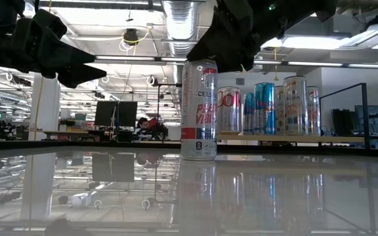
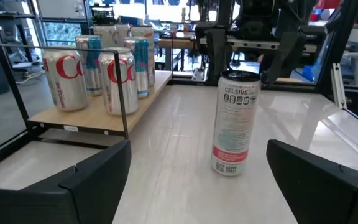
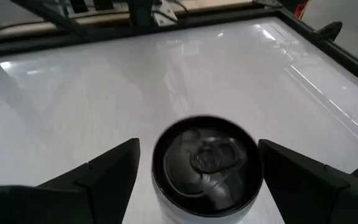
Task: Place canned beverage on shelf
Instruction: Put the black can on the shelf
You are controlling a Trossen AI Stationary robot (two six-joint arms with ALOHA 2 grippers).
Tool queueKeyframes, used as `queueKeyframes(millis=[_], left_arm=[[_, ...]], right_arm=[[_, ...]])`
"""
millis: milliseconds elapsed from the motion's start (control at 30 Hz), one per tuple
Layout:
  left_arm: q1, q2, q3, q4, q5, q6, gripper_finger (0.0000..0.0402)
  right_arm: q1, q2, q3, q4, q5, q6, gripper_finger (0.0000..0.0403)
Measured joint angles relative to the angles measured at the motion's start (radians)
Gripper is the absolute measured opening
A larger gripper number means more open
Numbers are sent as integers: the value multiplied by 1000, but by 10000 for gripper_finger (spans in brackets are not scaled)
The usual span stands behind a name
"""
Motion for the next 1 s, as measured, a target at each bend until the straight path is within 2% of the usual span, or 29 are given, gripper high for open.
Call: queueKeyframes(millis=[433, 767, 1000], left_arm=[[0, 0, 0, -24, -4, 10, 359], [0, 0, 0, -74, -4, -17, 359], [0, 0, 0, -77, -4, -16, 359]], right_arm=[[1, 2, 0, -33, 1, 1, 346], [1, 2, 0, -56, 23, 2, 282], [1, -62, -2, -120, 29, -1, 278]])
